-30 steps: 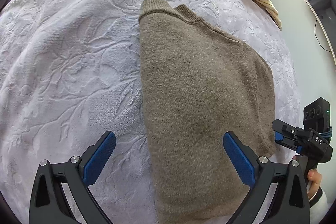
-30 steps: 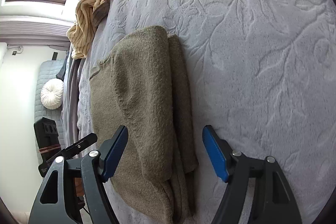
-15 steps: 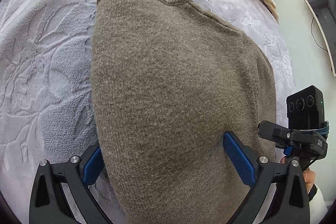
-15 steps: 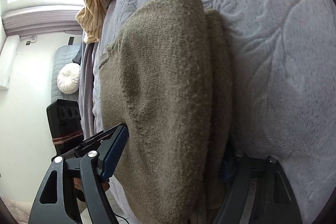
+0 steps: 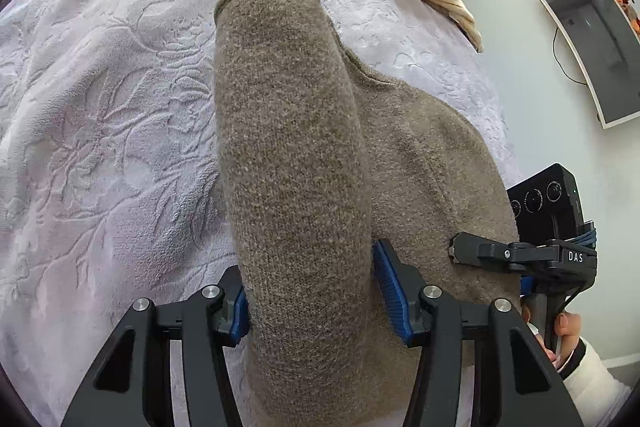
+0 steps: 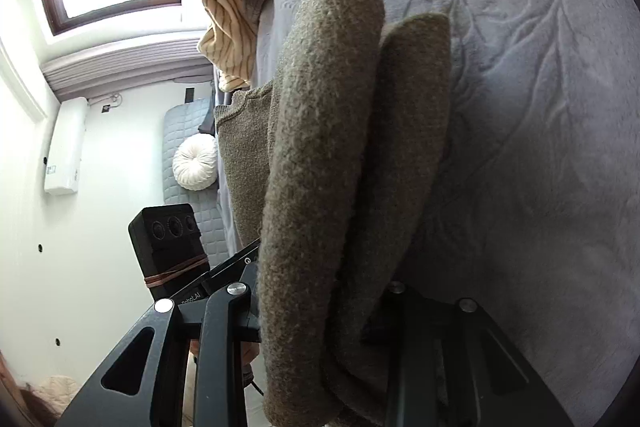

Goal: Fold small clothes

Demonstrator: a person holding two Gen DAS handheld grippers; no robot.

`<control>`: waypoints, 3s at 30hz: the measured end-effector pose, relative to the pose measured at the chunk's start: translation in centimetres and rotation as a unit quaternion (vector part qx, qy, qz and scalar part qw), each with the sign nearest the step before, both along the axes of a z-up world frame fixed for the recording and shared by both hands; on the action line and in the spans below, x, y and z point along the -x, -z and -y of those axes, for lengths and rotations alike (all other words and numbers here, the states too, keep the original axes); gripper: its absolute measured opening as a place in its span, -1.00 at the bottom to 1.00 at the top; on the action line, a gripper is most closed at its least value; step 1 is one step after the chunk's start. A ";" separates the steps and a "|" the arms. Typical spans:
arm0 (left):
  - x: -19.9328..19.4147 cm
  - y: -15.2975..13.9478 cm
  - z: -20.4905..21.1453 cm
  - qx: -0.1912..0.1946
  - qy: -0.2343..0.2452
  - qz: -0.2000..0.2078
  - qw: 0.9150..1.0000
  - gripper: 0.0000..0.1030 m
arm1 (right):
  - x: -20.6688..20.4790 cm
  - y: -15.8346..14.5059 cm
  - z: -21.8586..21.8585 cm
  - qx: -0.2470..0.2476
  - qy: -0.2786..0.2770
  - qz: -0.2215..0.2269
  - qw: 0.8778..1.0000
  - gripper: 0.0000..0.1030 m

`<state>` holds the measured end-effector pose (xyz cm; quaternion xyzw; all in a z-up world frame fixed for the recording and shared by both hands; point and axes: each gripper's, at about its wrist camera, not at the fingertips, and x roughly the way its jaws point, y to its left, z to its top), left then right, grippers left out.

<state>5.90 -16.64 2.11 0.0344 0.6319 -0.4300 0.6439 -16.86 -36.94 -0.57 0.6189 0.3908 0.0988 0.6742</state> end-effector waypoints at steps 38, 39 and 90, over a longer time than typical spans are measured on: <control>4.8 -0.1 -28.3 -0.136 -0.035 0.104 0.985 0.07 | -0.7 -4.8 -25.3 0.278 -0.120 -0.107 0.947 -0.49; 5.1 0.4 -28.3 -0.143 -0.032 0.107 0.983 0.07 | -1.2 -4.8 -26.0 0.316 -0.138 -0.113 0.932 -0.49; 12.3 0.9 -33.2 -0.228 -0.024 0.092 0.969 0.45 | 4.1 -1.0 -30.8 0.296 -0.143 -0.288 0.900 -0.80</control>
